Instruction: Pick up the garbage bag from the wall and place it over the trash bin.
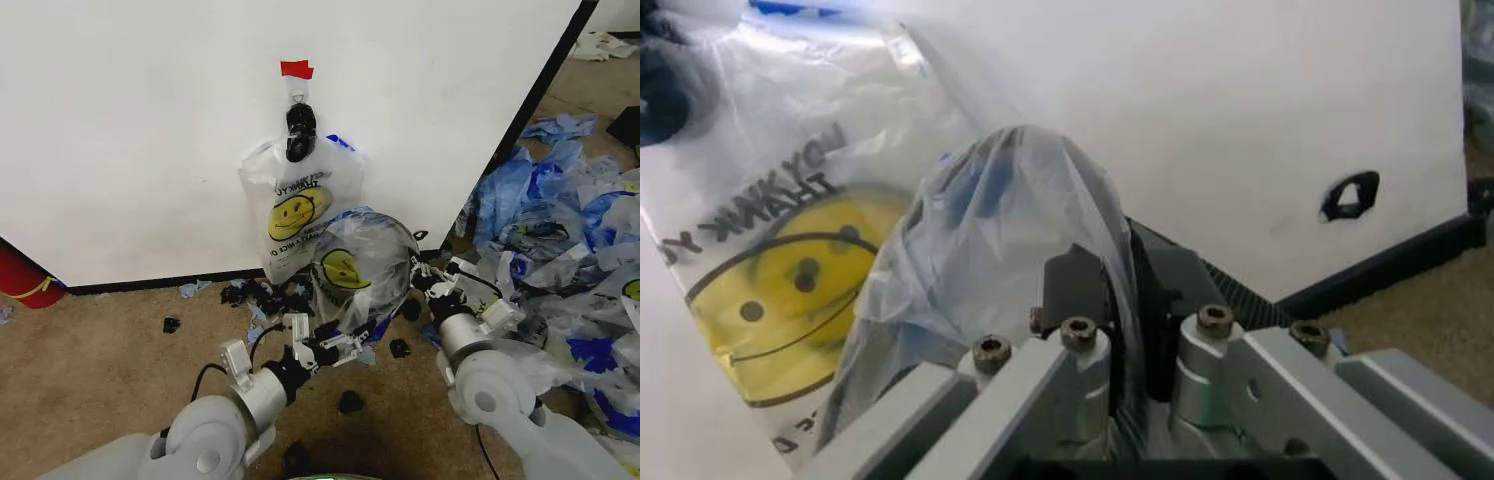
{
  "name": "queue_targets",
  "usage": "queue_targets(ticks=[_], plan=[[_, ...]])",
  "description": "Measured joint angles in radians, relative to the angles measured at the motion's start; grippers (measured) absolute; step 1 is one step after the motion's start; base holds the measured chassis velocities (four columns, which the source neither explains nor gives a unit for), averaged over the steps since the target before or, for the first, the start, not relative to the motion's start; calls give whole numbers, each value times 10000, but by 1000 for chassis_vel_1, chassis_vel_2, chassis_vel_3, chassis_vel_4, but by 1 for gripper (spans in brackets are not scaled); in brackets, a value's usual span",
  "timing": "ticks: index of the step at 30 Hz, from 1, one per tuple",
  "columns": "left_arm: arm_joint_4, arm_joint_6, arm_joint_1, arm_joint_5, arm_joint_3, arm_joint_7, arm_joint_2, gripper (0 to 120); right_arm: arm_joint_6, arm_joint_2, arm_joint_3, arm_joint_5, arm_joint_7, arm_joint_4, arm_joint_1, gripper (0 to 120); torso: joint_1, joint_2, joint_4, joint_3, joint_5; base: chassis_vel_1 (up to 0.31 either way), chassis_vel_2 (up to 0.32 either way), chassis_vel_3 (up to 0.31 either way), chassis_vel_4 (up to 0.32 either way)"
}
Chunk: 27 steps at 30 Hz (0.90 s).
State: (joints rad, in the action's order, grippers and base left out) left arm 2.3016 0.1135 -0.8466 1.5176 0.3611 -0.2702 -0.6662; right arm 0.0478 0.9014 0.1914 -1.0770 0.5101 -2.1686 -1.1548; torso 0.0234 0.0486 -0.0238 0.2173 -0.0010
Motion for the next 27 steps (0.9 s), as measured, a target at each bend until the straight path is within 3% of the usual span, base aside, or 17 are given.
queue_targets(ticks=[10, 15, 27], plan=[[34, 307, -321, 621, -973, -267, -178, 100, 45, 15, -12, 296, -50, 177, -40, 0, 0, 0, 2, 0, 0, 0, 0, 0, 0], [-12, 235, -458, 7, -1411, -345, -1, 100, 60, 41, -21, 381, -69, 196, -56, 0, 0, 0, 2, 0, 0, 0, 0, 0, 0], [68, 222, -672, -632, -1253, -187, -170, 100, 377, 17, 136, -108, -257, -117, 26, 0, 0, 0, 0, 0, 1, 0, 0, 0, 0]])
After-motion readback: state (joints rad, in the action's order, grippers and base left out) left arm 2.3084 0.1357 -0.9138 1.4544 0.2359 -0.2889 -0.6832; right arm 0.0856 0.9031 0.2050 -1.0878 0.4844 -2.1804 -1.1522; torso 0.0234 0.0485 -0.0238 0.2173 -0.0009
